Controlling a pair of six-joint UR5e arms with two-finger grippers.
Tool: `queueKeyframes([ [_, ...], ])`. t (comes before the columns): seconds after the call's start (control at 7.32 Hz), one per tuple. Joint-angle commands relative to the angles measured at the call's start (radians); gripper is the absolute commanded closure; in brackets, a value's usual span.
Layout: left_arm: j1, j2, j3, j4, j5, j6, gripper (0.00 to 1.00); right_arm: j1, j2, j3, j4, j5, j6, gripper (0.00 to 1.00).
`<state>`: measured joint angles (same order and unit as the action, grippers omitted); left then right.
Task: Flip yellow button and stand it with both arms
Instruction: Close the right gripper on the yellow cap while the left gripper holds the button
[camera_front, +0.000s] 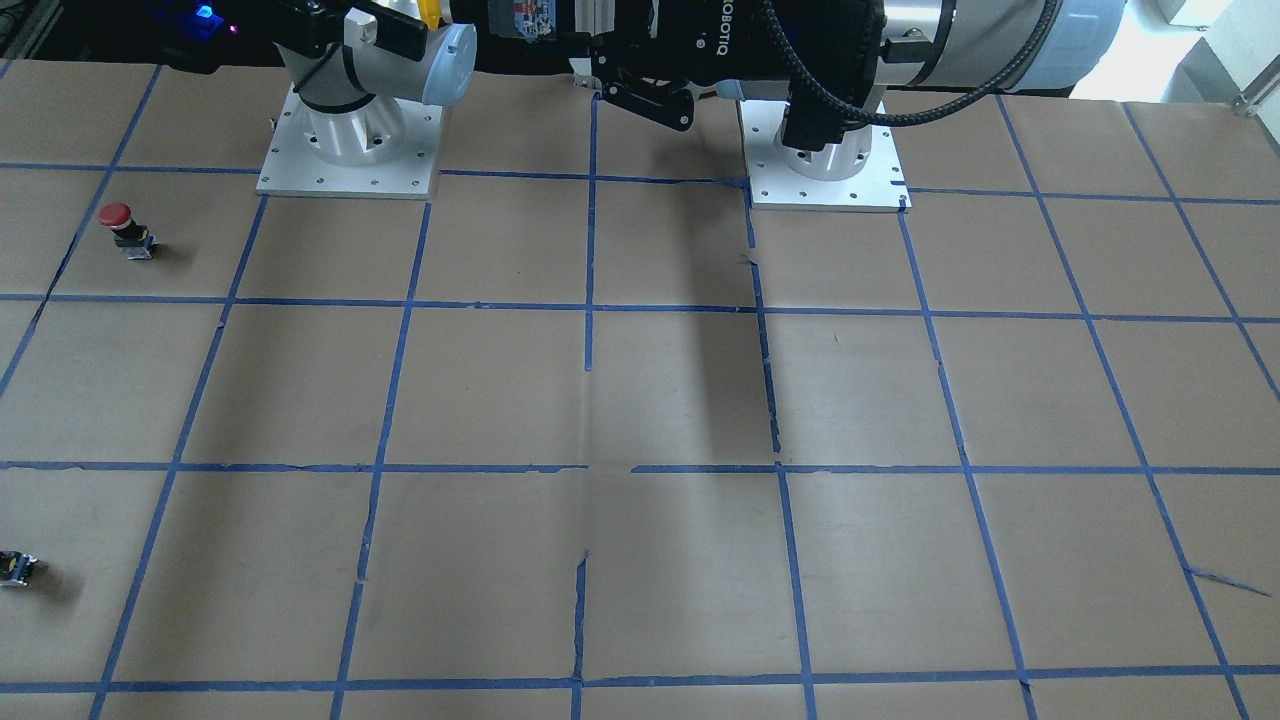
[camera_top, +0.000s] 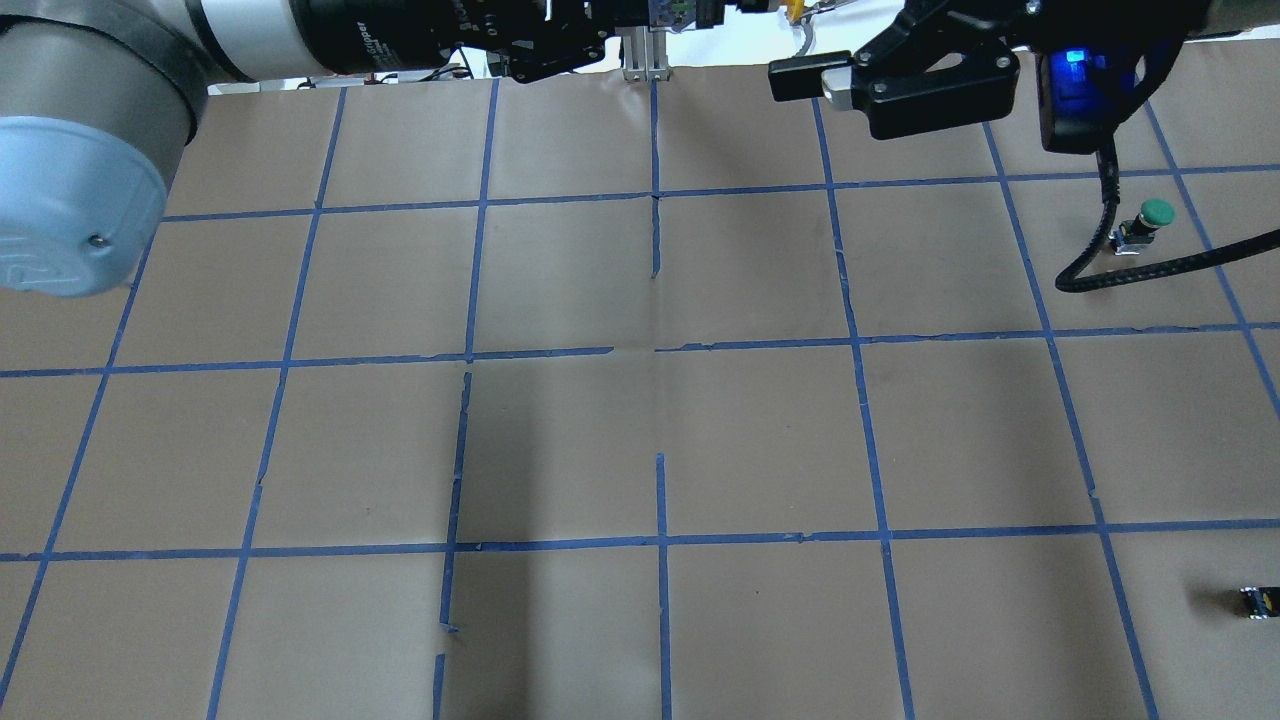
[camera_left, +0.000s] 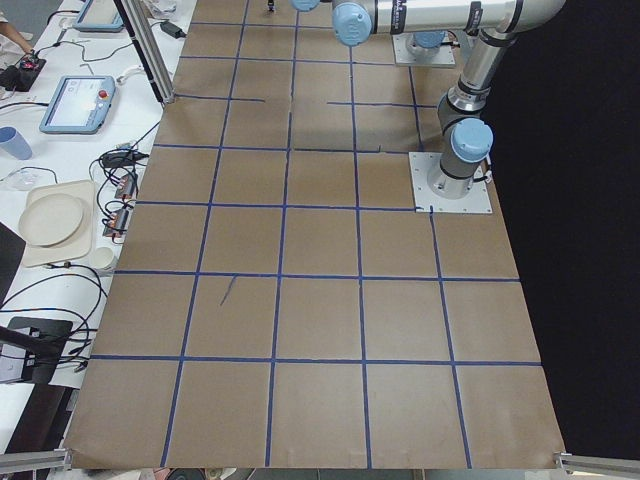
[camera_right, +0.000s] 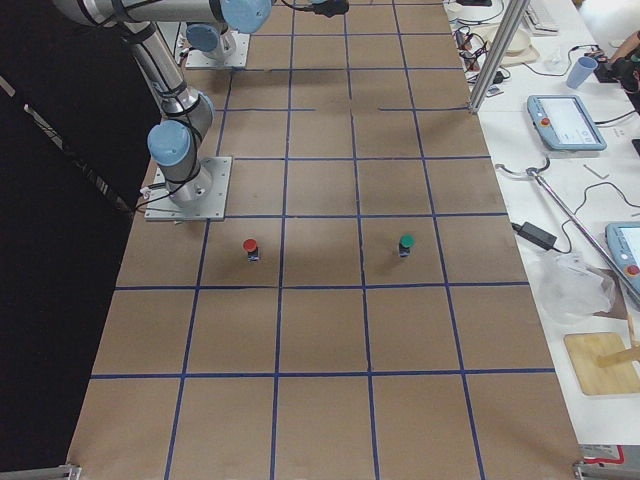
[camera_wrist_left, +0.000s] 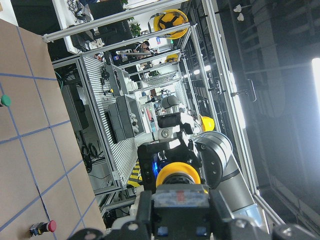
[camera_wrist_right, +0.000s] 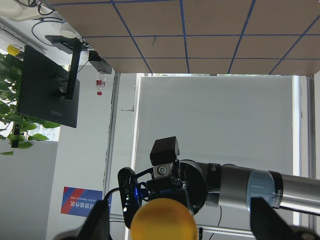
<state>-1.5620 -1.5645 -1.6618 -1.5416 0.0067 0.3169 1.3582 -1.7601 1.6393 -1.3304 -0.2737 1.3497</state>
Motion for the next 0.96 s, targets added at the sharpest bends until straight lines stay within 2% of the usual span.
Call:
queueKeyframes([
  [0.0, 0.000, 0.000, -0.001, 0.000, -0.005, 0.004, 0.89, 0.001, 0.001, 0.002, 0.000, 0.016, -0.001, 0.13],
  [0.27, 0.000, 0.000, -0.001, 0.000, -0.004, 0.004, 0.89, -0.001, 0.001, 0.004, 0.002, 0.016, -0.003, 0.54],
  [0.41, 0.000, 0.000, -0.001, 0.000, -0.005, 0.004, 0.89, -0.001, 0.001, 0.004, 0.000, 0.016, -0.003, 0.67],
  [0.68, 0.000, 0.000, -0.003, 0.000, -0.004, 0.007, 0.88, -0.001, 0.001, 0.004, -0.001, 0.030, -0.003, 0.81],
  [0.82, 0.000, 0.003, -0.001, 0.000, -0.002, -0.002, 0.77, -0.001, 0.002, 0.002, -0.001, 0.034, -0.003, 0.82],
])
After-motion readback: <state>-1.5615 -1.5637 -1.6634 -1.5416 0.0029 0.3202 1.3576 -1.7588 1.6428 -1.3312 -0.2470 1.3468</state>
